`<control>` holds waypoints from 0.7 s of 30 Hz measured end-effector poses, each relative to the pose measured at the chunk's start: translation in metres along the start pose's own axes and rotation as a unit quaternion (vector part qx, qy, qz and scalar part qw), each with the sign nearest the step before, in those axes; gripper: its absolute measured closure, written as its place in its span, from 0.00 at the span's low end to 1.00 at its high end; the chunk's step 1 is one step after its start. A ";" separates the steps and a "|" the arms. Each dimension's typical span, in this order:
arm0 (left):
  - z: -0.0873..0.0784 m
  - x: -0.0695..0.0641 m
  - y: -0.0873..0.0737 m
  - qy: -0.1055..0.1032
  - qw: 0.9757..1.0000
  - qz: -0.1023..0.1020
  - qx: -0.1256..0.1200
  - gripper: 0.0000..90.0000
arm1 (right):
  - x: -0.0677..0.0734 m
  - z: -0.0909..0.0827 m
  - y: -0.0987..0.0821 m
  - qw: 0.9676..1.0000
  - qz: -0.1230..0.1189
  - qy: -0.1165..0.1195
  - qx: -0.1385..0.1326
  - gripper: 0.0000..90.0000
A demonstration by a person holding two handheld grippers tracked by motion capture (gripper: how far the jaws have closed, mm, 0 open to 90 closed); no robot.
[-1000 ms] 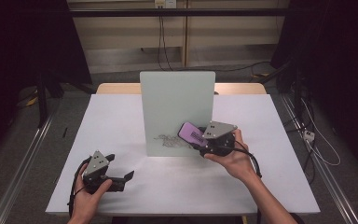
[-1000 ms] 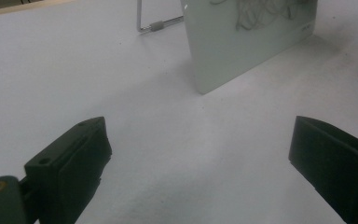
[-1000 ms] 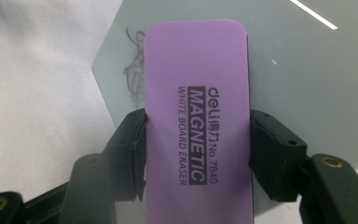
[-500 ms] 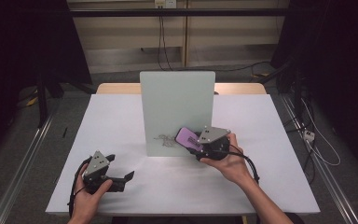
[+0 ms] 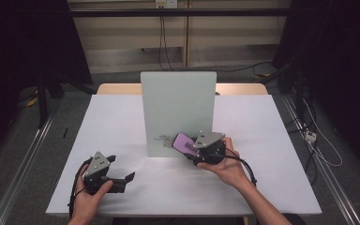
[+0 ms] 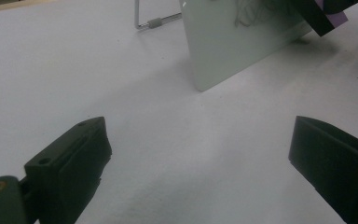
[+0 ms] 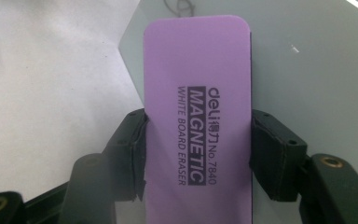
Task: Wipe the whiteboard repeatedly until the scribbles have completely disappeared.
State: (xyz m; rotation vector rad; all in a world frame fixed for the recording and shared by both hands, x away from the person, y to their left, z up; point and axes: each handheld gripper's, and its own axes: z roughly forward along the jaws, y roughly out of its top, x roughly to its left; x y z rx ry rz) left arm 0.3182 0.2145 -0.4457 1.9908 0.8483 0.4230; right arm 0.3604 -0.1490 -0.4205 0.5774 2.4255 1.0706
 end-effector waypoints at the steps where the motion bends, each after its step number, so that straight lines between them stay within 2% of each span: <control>1: 0.000 0.000 0.000 0.000 1.000 0.000 0.000 0.05 | 0.000 0.001 0.000 1.000 -0.001 0.002 0.001 0.46; 8: -0.001 0.001 0.000 0.000 1.000 0.001 -0.001 0.05 | 0.000 0.002 0.000 1.000 -0.002 0.008 0.004 0.46; 12: -0.001 0.001 0.000 -0.001 1.000 0.000 -0.001 0.05 | -0.005 -0.007 0.003 1.000 -0.003 -0.008 -0.002 0.46; 19: 0.000 0.001 -0.001 -0.003 1.000 -0.003 0.002 0.05 | -0.028 -0.038 0.007 0.997 0.022 -0.053 -0.041 0.46; 21: 0.000 0.001 0.000 -0.003 1.000 0.000 0.003 0.05 | -0.031 -0.042 0.005 0.997 0.027 -0.057 -0.043 0.46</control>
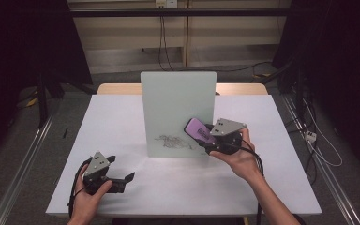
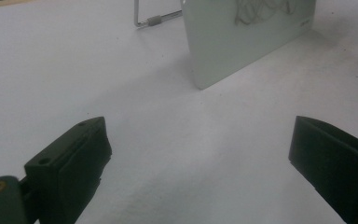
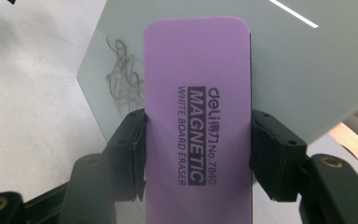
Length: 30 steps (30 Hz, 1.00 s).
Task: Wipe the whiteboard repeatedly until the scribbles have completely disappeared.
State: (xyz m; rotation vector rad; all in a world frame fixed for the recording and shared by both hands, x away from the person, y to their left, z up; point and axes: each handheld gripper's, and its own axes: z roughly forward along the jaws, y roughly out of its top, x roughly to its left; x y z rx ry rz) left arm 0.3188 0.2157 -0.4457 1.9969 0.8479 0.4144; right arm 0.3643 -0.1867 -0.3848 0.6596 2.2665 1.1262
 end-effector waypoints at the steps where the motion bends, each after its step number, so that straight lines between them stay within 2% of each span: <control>1: 0.000 0.000 0.000 0.000 1.000 0.000 0.000 0.05 | 0.000 0.000 -0.001 1.000 0.000 0.000 0.000 0.46; 8: -0.001 0.000 0.000 0.002 1.000 -0.003 -0.003 0.05 | 0.009 0.008 -0.010 1.000 -0.004 0.015 0.016 0.46; 12: -0.001 0.000 0.000 -0.001 1.000 0.003 -0.002 0.05 | 0.015 0.014 -0.015 0.999 -0.004 0.026 0.025 0.46; 30: 0.000 -0.001 0.000 -0.003 1.000 0.002 0.000 0.05 | 0.029 0.032 -0.015 0.999 0.004 0.044 0.026 0.46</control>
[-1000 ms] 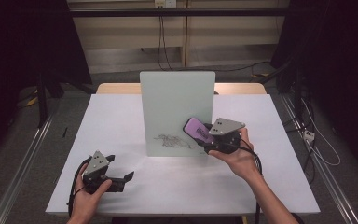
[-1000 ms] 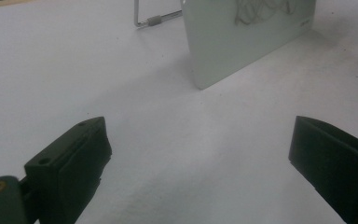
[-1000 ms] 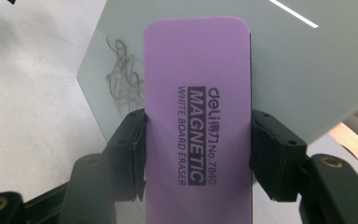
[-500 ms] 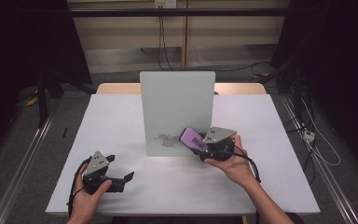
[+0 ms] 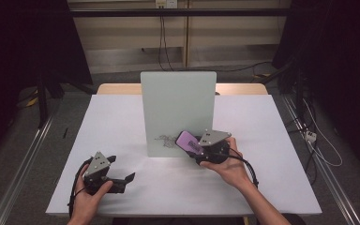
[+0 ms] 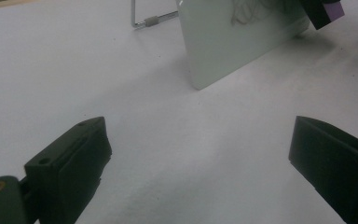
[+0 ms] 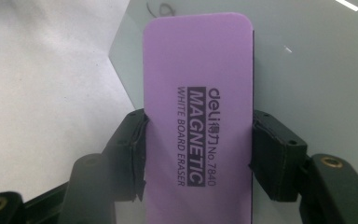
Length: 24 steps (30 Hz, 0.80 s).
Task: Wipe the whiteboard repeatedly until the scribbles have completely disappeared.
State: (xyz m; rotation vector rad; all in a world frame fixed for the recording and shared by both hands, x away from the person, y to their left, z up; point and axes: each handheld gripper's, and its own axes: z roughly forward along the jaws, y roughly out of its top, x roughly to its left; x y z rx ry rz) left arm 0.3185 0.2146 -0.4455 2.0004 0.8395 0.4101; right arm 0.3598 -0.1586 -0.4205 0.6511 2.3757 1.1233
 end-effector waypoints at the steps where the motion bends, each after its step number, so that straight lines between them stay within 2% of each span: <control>1: 0.000 0.000 0.000 0.000 1.000 0.001 0.000 0.05 | 0.001 0.001 0.000 1.000 -0.001 0.002 0.001 0.46; 24: 0.001 -0.001 0.000 0.000 1.000 0.002 0.002 0.05 | 0.012 0.023 0.009 0.999 0.006 0.032 -0.005 0.46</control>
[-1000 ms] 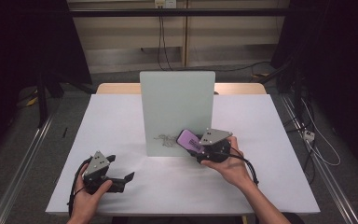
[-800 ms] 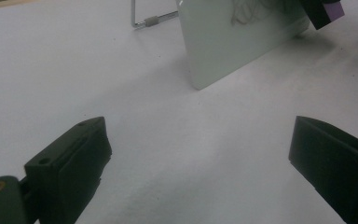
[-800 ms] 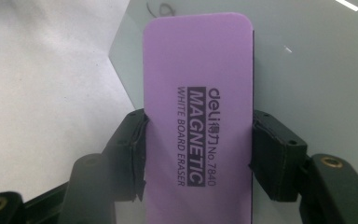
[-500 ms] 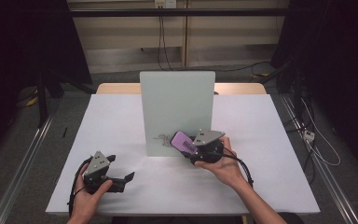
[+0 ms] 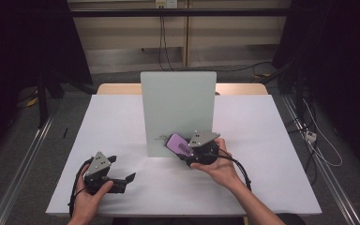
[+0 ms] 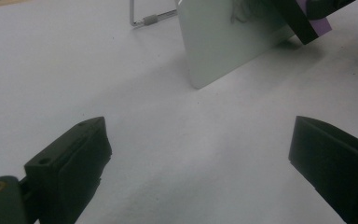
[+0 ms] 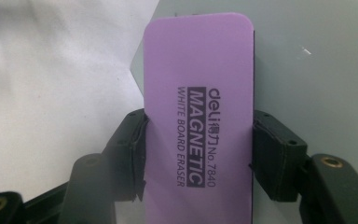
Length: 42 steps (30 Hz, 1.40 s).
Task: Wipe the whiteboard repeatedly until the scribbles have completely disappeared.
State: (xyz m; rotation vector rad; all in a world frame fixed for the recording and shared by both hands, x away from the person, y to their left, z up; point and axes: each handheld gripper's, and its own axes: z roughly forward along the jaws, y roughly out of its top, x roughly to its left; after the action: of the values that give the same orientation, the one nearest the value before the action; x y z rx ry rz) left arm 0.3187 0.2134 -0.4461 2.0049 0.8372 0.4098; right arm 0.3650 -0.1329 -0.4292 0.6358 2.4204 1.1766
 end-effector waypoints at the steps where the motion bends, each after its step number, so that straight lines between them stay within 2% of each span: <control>1: 0.000 0.000 0.000 -0.001 1.000 0.000 0.000 0.05 | 0.000 0.000 0.000 1.000 -0.001 0.000 0.000 0.46; 7: -0.001 0.001 -0.001 -0.001 1.000 -0.004 -0.001 0.05 | 0.000 -0.002 0.003 1.000 -0.014 -0.011 0.004 0.46; 11: -0.001 0.001 -0.001 -0.001 1.000 -0.005 -0.001 0.05 | -0.009 -0.014 0.007 1.000 -0.003 -0.023 -0.015 0.46; 19: 0.000 0.000 -0.001 0.000 1.000 0.000 0.001 0.05 | -0.021 -0.032 0.017 0.998 0.002 -0.053 -0.041 0.46; 22: 0.000 0.001 -0.001 0.001 1.000 0.000 0.001 0.05 | -0.021 -0.031 0.015 0.998 0.003 -0.050 -0.041 0.46; 29: -0.001 0.000 -0.001 0.000 1.000 -0.002 -0.001 0.05 | -0.008 -0.012 0.011 0.999 -0.012 -0.026 -0.016 0.46; 42: 0.002 0.000 -0.001 -0.001 1.000 0.002 0.005 0.05 | 0.004 0.009 0.007 1.000 -0.018 0.006 0.004 0.46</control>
State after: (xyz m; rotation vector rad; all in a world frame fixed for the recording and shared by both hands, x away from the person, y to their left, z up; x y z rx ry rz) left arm 0.3191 0.2124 -0.4475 2.0162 0.8373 0.4067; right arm 0.3677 -0.1208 -0.4293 0.5861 2.4375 1.1590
